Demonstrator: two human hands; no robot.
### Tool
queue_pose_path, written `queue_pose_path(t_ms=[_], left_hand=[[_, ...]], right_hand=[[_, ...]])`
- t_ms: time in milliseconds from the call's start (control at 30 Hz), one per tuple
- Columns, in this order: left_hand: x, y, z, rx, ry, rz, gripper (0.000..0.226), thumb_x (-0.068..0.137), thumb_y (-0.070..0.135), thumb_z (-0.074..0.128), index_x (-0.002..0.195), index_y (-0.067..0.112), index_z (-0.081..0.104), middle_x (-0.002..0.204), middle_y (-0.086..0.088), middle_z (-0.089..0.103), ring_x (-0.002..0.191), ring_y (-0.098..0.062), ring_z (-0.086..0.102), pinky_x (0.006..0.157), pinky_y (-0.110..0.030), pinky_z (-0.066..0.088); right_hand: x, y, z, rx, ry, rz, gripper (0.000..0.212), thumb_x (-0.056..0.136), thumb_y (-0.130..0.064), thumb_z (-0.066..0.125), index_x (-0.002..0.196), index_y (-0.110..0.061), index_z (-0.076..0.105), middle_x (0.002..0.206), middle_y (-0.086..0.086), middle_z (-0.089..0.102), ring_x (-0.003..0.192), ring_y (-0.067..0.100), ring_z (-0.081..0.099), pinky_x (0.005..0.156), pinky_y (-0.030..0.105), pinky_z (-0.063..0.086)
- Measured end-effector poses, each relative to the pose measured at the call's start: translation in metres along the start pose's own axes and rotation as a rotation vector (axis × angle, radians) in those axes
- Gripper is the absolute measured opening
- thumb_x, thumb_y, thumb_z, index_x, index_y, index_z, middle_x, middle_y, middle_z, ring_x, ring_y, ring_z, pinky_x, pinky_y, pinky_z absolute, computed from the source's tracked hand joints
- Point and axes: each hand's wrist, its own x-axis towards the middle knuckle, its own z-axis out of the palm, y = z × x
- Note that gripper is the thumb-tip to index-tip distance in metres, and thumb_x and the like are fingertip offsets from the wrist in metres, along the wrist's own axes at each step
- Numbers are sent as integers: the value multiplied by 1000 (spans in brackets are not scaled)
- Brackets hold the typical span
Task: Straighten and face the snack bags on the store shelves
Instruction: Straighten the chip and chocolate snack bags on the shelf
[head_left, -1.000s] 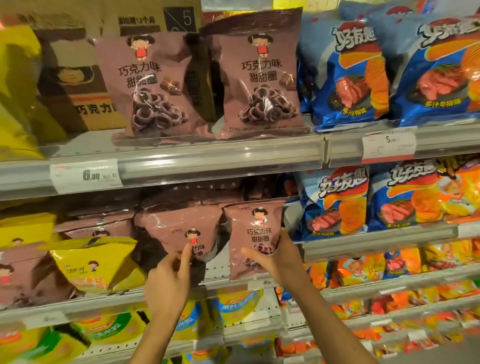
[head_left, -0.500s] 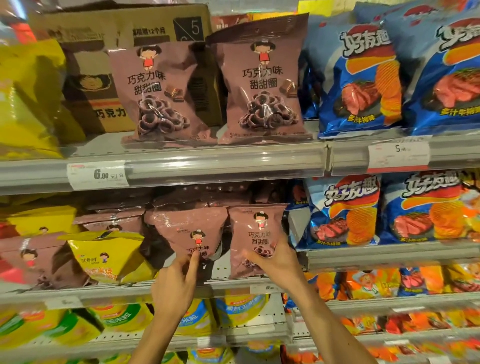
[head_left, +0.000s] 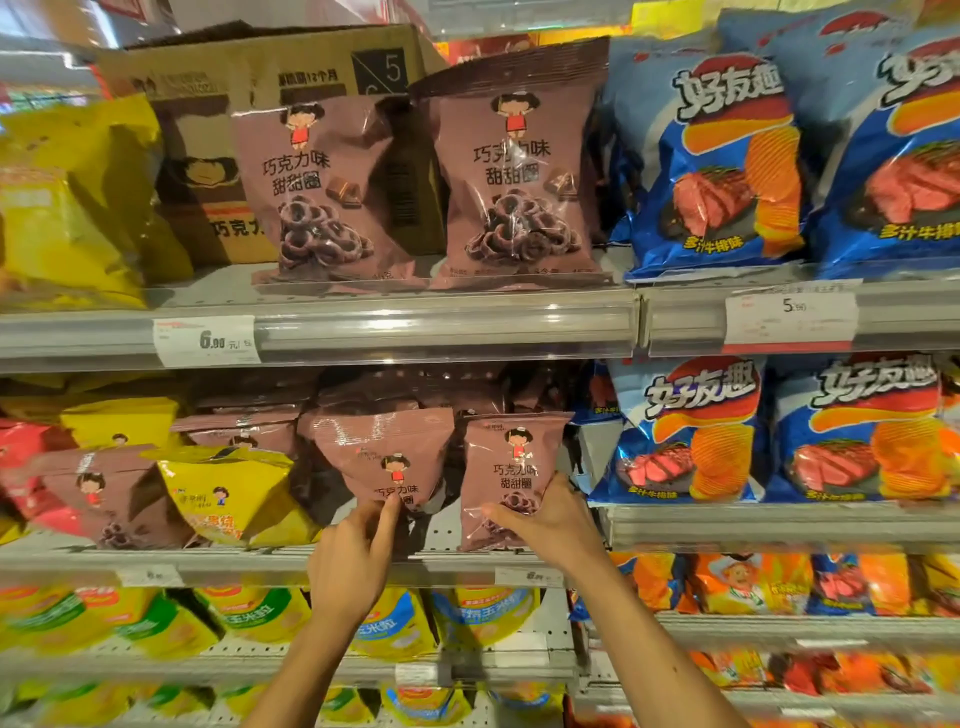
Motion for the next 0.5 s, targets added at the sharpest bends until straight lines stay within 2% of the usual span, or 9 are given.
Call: queue_pose_path(t_ms=[133, 233, 300, 400, 500], left_hand=[[-3, 3, -2, -30, 11, -3, 40, 97, 54, 48, 67, 28, 50, 60, -8, 60, 66, -36, 61, 56, -39, 41], [-5, 4, -6, -42, -17, 3, 41, 99, 50, 49, 67, 24, 49, 57, -5, 56, 64, -34, 59, 57, -43, 44], [-8, 3, -9, -72, -37, 22, 45, 98, 50, 48, 65, 20, 48, 52, -1, 51, 58, -29, 57, 56, -43, 43], [-11, -2, -13, -127, -50, 57, 51, 98, 50, 48, 60, 16, 51, 50, -2, 53, 53, -25, 55, 55, -43, 44], [-12, -16, -22, -174, -58, 126, 49, 99, 46, 49, 63, 14, 54, 52, -2, 54, 53, -21, 54, 56, -47, 45]], right_hand=[[-14, 3, 4, -185, 97, -36, 106, 67, -85, 65, 140, -11, 41, 139, 8, 56, 129, 28, 55, 102, 43, 49], [-28, 5, 11, -247, 180, -80, 116, 77, -80, 61, 159, -8, 19, 156, 13, 42, 142, 30, 42, 112, 43, 41], [-40, 9, 15, -236, 228, -108, 114, 83, -75, 59, 162, -9, 10, 158, 15, 38, 144, 32, 37, 115, 44, 39], [-57, 12, 25, -228, 401, -167, 91, 91, -58, 62, 157, -6, 28, 147, 15, 47, 137, 30, 41, 109, 40, 44], [-73, 7, 51, -192, 650, -312, 56, 90, -30, 74, 136, -6, 53, 131, 14, 54, 123, 33, 49, 93, 40, 49]])
